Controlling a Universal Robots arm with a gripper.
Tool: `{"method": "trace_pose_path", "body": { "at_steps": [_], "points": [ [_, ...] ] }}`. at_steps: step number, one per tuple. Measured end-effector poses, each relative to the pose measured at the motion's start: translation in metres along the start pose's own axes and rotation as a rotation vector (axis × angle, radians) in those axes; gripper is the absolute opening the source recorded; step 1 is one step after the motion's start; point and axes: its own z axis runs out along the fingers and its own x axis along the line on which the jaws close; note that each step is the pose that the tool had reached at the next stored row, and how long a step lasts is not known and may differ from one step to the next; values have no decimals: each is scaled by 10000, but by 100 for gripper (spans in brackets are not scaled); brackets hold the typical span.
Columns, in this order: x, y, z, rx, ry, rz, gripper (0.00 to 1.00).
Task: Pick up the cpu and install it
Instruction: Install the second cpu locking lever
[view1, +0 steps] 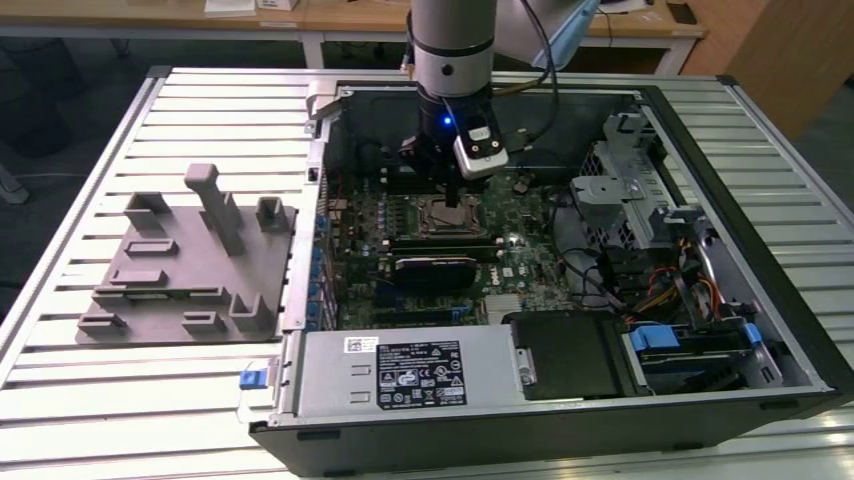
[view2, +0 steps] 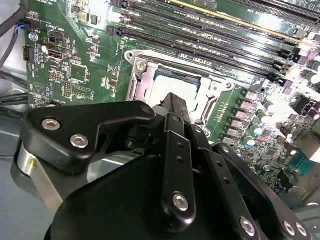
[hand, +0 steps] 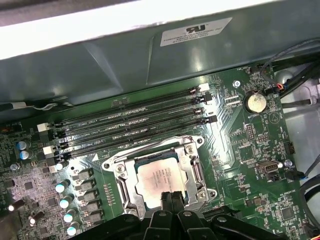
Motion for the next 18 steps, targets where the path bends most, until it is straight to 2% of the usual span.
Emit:
{"method": "trace_pose_path", "body": {
  "at_steps": [7, 12, 18],
  "points": [
    [-8, 1, -92, 1, 0, 0, 11],
    [-9, -2, -96, 26, -6, -3, 11],
    [-31, -81, -94, 39, -10, -3, 11]
  ]
}}
